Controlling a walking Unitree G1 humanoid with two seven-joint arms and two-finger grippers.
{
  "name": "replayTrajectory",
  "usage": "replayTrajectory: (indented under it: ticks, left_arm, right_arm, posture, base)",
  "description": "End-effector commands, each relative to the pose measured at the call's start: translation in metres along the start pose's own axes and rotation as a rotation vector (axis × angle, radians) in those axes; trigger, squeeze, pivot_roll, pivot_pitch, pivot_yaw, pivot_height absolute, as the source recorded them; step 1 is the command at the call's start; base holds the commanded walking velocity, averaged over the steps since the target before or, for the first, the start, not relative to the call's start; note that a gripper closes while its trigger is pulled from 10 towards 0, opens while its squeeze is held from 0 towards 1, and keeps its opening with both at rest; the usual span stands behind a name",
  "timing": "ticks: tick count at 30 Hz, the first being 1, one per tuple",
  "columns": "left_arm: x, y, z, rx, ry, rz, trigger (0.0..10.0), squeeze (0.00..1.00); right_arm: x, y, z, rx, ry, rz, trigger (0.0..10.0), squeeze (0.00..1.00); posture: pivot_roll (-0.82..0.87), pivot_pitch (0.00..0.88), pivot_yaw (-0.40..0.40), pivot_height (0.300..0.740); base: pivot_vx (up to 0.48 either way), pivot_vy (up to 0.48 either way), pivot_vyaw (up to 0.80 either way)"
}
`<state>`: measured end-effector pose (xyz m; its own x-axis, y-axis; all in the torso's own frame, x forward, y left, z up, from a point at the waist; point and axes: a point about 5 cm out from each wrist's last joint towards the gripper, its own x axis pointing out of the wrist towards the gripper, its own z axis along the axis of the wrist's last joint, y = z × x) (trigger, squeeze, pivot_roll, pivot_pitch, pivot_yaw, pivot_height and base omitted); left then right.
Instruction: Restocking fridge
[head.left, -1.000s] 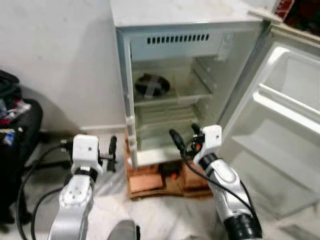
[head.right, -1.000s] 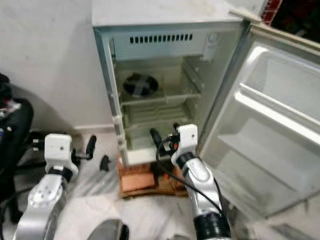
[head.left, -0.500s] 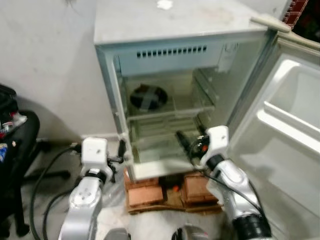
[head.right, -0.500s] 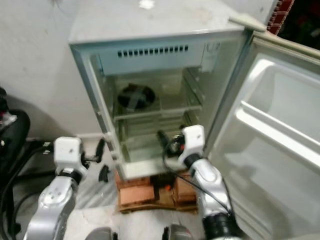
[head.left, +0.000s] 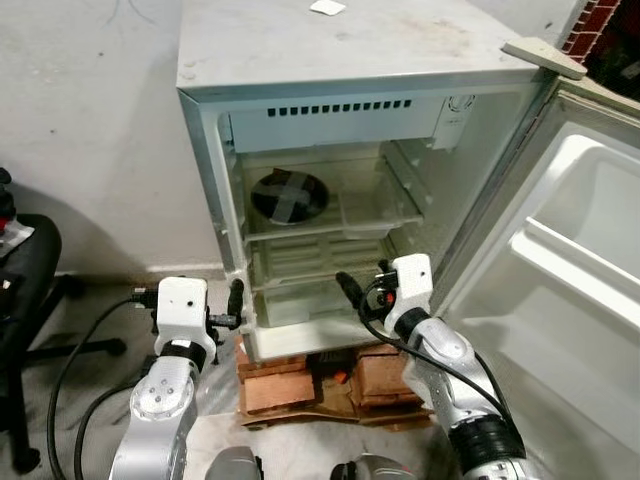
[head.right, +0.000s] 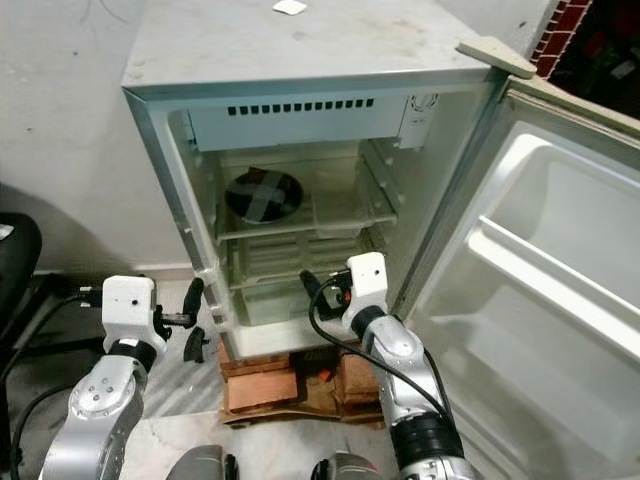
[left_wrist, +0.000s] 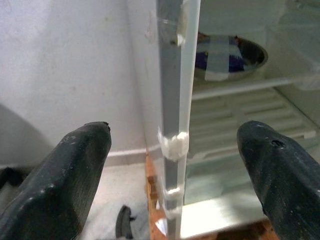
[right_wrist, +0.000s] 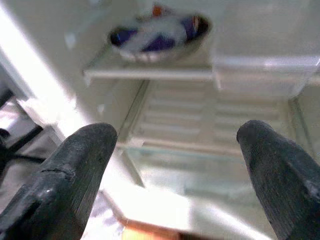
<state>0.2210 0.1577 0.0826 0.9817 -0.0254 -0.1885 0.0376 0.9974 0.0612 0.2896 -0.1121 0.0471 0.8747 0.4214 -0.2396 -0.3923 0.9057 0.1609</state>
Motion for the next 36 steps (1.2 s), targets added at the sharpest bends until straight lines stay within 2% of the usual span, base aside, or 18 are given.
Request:
replayTrajectory:
  ticks: [1, 2, 6, 14, 20, 24, 25, 27, 29, 33, 36]
  left_arm:
    - [-0.006, -0.001, 0.002, -0.003, 0.011, 0.009, 10.0, 0.00]
    - [-0.006, -0.001, 0.002, -0.003, 0.011, 0.009, 10.0, 0.00]
    - [-0.030, -0.001, -0.004, -0.017, 0.054, 0.041, 10.0, 0.00]
    - [-0.048, 0.001, -0.003, -0.032, 0.080, 0.081, 10.0, 0.00]
    - [-0.063, 0.002, 0.002, -0.043, 0.103, 0.108, 10.0, 0.00]
    - [-0.070, 0.001, 0.001, -0.047, 0.121, 0.116, 10.0, 0.00]
    - [-0.075, 0.000, 0.001, -0.050, 0.134, 0.119, 10.0, 0.00]
    - [-0.076, -0.001, 0.002, -0.050, 0.134, 0.119, 10.0, 0.00]
    - [-0.078, -0.002, 0.003, -0.059, 0.139, 0.125, 10.0, 0.00]
    - [-0.082, -0.004, 0.003, -0.070, 0.152, 0.134, 10.0, 0.00]
    - [-0.087, -0.005, 0.004, -0.078, 0.165, 0.139, 10.0, 0.00]
  right_arm:
    - [0.006, -0.005, 0.000, 0.008, 0.018, -0.032, 10.0, 0.00]
    - [0.006, -0.005, 0.000, 0.008, 0.018, -0.032, 10.0, 0.00]
    - [0.024, -0.005, 0.002, 0.005, 0.069, -0.058, 10.0, 0.00]
    - [0.040, -0.006, 0.016, -0.062, 0.079, -0.060, 10.0, 0.00]
    - [0.057, -0.014, 0.050, -0.141, 0.060, -0.125, 10.0, 0.00]
    - [0.062, -0.014, 0.063, -0.147, 0.043, -0.135, 10.0, 0.00]
    - [0.069, -0.009, 0.081, -0.165, 0.015, -0.105, 10.0, 0.00]
    - [0.071, -0.008, 0.084, -0.175, 0.008, -0.096, 10.0, 0.00]
    - [0.076, -0.002, 0.099, -0.210, -0.016, -0.083, 10.0, 0.00]
    - [0.080, 0.004, 0.114, -0.240, -0.045, -0.084, 10.0, 0.00]
    - [0.084, 0.010, 0.136, -0.270, -0.110, -0.102, 10.0, 0.00]
  posture:
    - [0.14, 0.147, -0.051, 0.740]
    - [0.14, 0.147, -0.051, 0.740]
    - [0.18, 0.207, -0.083, 0.740]
    - [0.22, 0.278, -0.130, 0.740]
    - [0.25, 0.331, -0.151, 0.740]
    - [0.25, 0.347, -0.161, 0.740]
    - [0.26, 0.362, -0.171, 0.740]
    - [0.26, 0.364, -0.173, 0.740]
    - [0.26, 0.382, -0.185, 0.740]
    - [0.26, 0.394, -0.194, 0.740]
    - [0.26, 0.408, -0.202, 0.740]
  base:
    - [0.000, 0.000, 0.00]
    - [0.000, 0.000, 0.00]
    - [0.000, 0.000, 0.00]
    - [0.000, 0.000, 0.00]
    - [0.000, 0.000, 0.00]
    - [0.000, 0.000, 0.00]
    - [0.000, 0.000, 0.00]
    - [0.000, 0.000, 0.00]
    - [0.000, 0.000, 0.00]
    - [0.000, 0.000, 0.00]
    - [0.000, 0.000, 0.00]
